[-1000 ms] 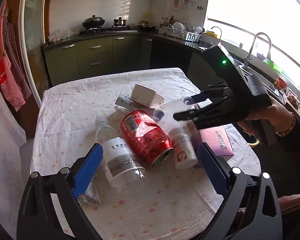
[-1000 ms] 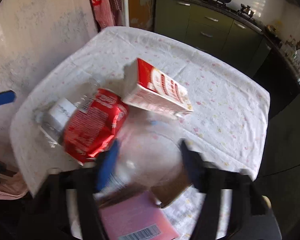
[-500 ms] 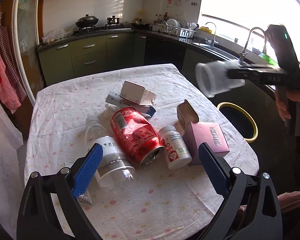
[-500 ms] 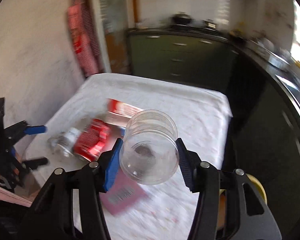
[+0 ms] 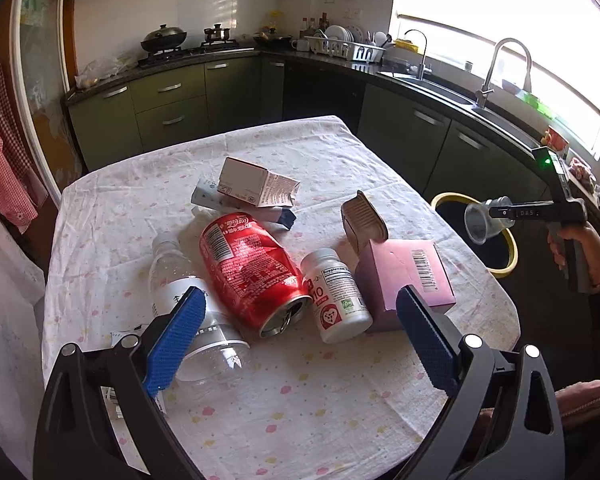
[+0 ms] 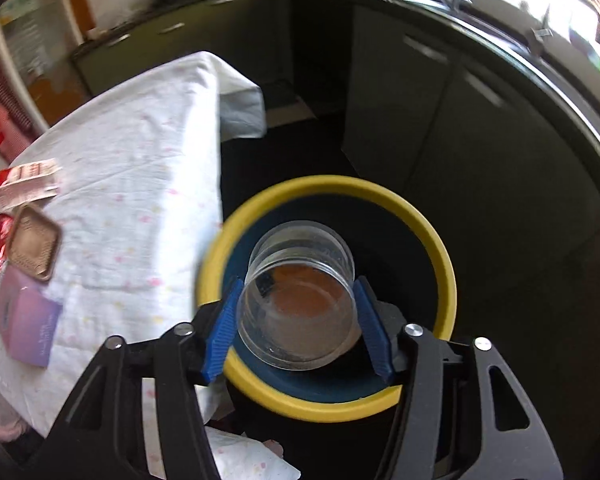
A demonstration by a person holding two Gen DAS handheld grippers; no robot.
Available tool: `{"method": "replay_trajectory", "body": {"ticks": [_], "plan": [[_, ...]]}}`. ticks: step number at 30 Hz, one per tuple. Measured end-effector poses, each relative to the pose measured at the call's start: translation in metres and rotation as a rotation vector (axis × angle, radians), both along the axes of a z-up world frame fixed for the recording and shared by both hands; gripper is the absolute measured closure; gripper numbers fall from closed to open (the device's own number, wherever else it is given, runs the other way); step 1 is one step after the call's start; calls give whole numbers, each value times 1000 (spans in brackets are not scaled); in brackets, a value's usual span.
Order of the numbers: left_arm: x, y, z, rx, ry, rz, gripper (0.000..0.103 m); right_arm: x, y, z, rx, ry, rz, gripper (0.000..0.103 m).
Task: Collect trash
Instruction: 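Carry the clear cup over the bin and open the right tool, then grasp the red-and-white milk carton with the left tool and lift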
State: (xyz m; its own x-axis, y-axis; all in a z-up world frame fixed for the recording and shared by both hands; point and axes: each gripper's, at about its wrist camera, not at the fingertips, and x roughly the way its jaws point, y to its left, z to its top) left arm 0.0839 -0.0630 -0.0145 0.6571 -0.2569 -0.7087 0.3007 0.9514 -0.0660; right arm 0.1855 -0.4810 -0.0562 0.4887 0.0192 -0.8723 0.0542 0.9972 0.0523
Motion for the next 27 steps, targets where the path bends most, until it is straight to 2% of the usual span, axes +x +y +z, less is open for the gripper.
{"method": "replay_trajectory", "body": {"ticks": [7, 12, 20, 27], "plan": [[12, -3, -2, 28, 12, -15, 8, 1, -4, 1, 0, -31, -17, 39], [30, -8, 8, 85, -27, -90, 8, -6, 4, 6, 6, -47, 9, 39], [82, -7, 12, 124, -30, -249, 8, -14, 19, 12, 31, -72, 38, 37], [130, -7, 3, 154, -13, -312, 8, -13, 32, 10, 51, -69, 54, 36]]}}
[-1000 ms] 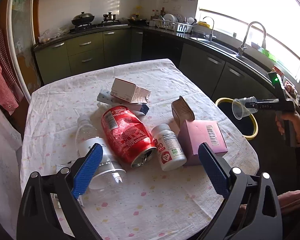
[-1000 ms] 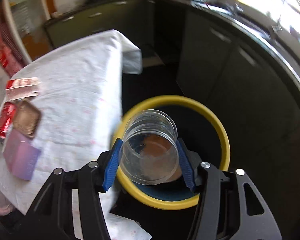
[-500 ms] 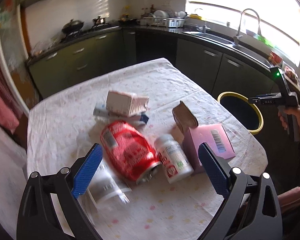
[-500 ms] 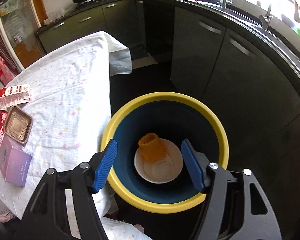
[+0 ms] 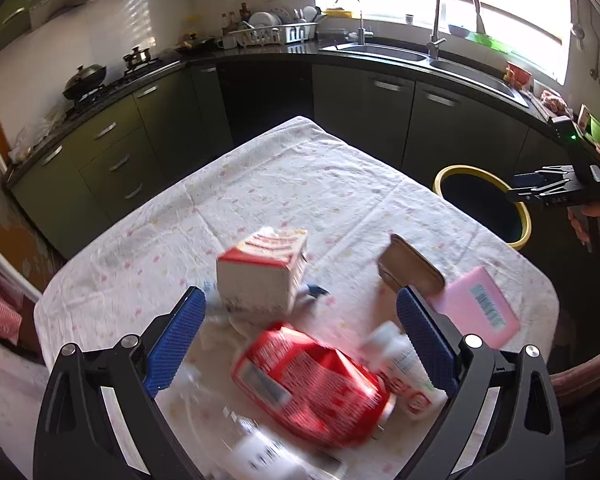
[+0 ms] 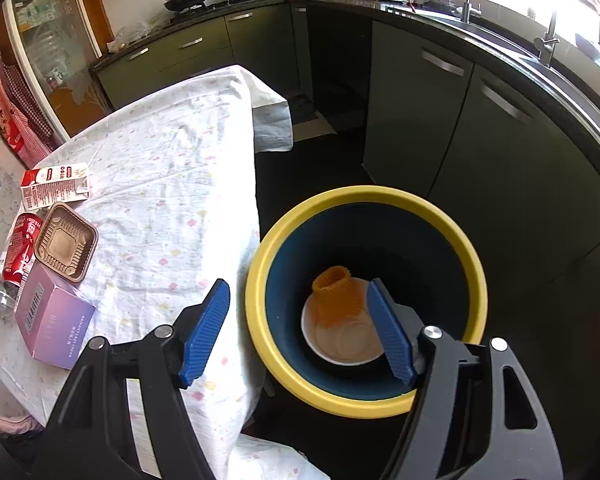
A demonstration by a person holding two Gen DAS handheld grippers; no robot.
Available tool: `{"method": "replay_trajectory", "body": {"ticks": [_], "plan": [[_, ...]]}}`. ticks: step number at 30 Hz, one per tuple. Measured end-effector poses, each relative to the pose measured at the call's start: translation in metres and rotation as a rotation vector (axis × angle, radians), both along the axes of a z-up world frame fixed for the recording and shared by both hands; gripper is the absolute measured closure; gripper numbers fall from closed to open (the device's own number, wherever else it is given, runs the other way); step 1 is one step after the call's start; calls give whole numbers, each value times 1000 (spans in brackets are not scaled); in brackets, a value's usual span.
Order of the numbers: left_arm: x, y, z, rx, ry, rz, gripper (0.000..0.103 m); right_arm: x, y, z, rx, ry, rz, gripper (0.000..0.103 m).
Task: Collect trash
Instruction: 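Grasp the red-and-white milk carton with the left tool and lift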
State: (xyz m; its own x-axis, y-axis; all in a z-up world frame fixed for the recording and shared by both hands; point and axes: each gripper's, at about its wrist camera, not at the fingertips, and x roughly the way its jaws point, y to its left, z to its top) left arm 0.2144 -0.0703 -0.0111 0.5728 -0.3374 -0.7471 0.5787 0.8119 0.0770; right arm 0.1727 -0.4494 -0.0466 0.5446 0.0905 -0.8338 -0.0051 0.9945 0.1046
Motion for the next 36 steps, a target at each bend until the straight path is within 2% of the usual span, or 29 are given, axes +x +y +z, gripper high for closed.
{"method": "replay_trajectory", "body": {"ticks": [6, 11, 17, 21, 23, 29, 36], "plan": [[27, -8, -14, 54, 8, -29, 8, 7, 5, -8, 9, 19, 1, 36], [39, -17, -27, 103, 13, -56, 15, 12, 9, -11, 11, 27, 5, 36], [50, -19, -36, 110, 42, -48, 33, 17, 15, -13, 8, 36, 19, 36], [56, -16, -42, 101, 67, -41, 50, 18, 20, -14, 6, 39, 26, 36], [56, -13, -43, 81, 71, -39, 50, 18, 21, -13, 7, 38, 29, 36], [43, -11, -29, 88, 16, -20, 50, 13, 20, -9, 11, 27, 29, 36], [12, -22, 12, 92, -69, -24, 50, 7, 14, -3, 22, 5, 22, 36]]}}
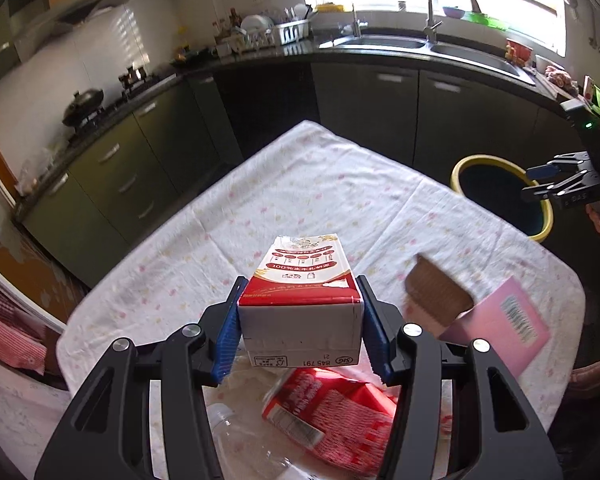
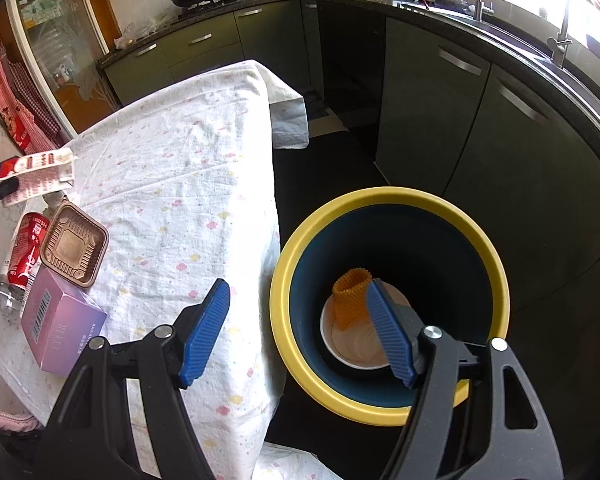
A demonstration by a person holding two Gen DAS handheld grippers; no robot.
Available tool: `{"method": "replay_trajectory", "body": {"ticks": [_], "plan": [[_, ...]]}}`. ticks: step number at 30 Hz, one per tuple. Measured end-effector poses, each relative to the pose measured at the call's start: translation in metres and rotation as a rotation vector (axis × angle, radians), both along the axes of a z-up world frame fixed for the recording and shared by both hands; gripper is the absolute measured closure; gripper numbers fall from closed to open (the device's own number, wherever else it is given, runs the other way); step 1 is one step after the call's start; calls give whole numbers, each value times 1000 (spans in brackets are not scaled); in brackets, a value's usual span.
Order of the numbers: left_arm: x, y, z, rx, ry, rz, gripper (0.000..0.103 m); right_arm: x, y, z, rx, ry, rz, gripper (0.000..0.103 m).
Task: Collect trash
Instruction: 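Grasp the red-and-white milk carton with the left tool and lift, then carry the milk carton over the bin and open the left tool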
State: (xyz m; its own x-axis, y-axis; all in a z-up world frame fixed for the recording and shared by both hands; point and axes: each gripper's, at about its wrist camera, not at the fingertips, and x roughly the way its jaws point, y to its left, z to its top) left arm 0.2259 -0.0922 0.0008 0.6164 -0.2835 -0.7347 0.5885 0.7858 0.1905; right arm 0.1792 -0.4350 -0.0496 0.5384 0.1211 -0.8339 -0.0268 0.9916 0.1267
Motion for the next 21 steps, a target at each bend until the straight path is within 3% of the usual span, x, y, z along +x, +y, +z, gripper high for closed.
{"method": "replay_trajectory", "body": {"ticks": [6, 10, 16, 21], "plan": [[-35, -35, 37, -45, -21, -59, 50, -14, -12, 7, -1, -31, -23, 36], [-58, -85, 48, -72, 4, -159, 50, -31, -32, 14, -23, -61, -68, 36], [-71, -179, 33, -59, 83, -316, 50, -57, -70, 17, -28, -82, -141, 36], [-65, -263, 4, -36, 185, -400, 50, -80, -105, 14, -17, -86, -203, 36]]}}
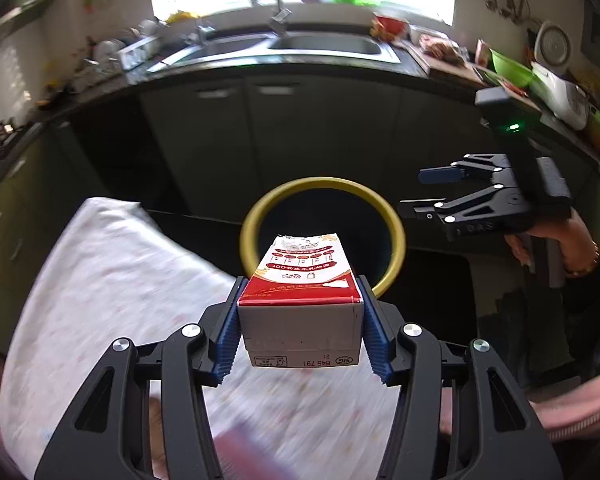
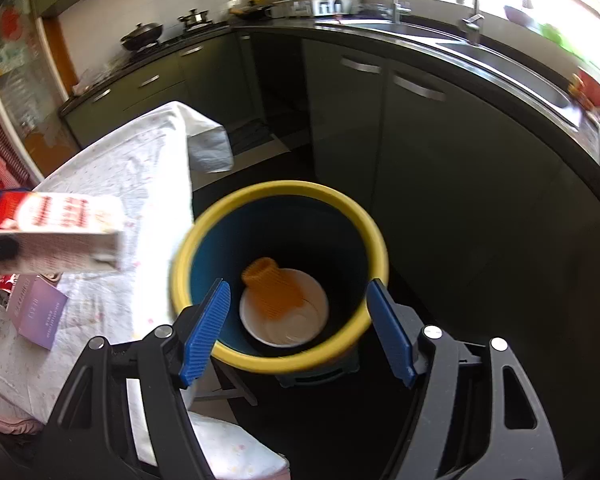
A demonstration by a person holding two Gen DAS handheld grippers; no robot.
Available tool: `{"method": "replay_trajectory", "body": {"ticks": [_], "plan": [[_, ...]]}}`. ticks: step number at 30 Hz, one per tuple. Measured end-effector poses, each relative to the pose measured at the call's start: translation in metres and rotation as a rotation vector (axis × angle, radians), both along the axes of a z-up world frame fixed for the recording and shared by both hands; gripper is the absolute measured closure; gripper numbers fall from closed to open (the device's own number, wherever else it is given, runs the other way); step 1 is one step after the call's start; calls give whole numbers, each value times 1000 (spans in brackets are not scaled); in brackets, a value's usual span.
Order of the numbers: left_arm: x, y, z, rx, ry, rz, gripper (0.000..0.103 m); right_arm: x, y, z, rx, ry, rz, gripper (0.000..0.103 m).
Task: Collect trash
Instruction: 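Carry the milk carton over the bin and open the left tool, then grasp the pink box with the right tool and lift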
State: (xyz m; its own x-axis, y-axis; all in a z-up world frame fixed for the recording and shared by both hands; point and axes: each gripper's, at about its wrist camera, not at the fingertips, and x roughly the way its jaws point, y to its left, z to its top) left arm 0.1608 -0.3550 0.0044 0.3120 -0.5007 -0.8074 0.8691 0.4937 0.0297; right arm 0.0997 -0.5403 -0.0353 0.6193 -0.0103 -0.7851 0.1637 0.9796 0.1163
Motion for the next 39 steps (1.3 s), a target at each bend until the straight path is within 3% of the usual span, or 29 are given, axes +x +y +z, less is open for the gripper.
{"method": "replay_trajectory", "body": {"ticks": [9, 11, 12, 16, 22, 29, 35, 39], "plan": [[19, -89, -53, 90, 46, -15, 50, -24, -43, -10, 28, 2, -70, 36], [22, -98, -60, 106, 44, 5, 45, -25, -47, -12, 34, 2, -73, 36], [22, -101, -61, 107, 37, 14, 37, -25, -48, -13, 36, 1, -73, 36], [15, -91, -49, 74, 21, 30, 35, -25, -46, -15, 49, -3, -61, 36], [-14, -29, -1, -46, -62, 99, 30, -19, -34, -14, 52, 1, -30, 36], [-46, 72, 31, -123, -138, 243, 26, -6, 6, -8, 29, 11, 61, 36], [-66, 172, 29, -121, -201, 463, 19, 19, 71, -1, 42, 21, 224, 36], [-74, 230, 14, -109, -189, 589, 19, 36, 120, 3, 57, 28, 358, 36]]}}
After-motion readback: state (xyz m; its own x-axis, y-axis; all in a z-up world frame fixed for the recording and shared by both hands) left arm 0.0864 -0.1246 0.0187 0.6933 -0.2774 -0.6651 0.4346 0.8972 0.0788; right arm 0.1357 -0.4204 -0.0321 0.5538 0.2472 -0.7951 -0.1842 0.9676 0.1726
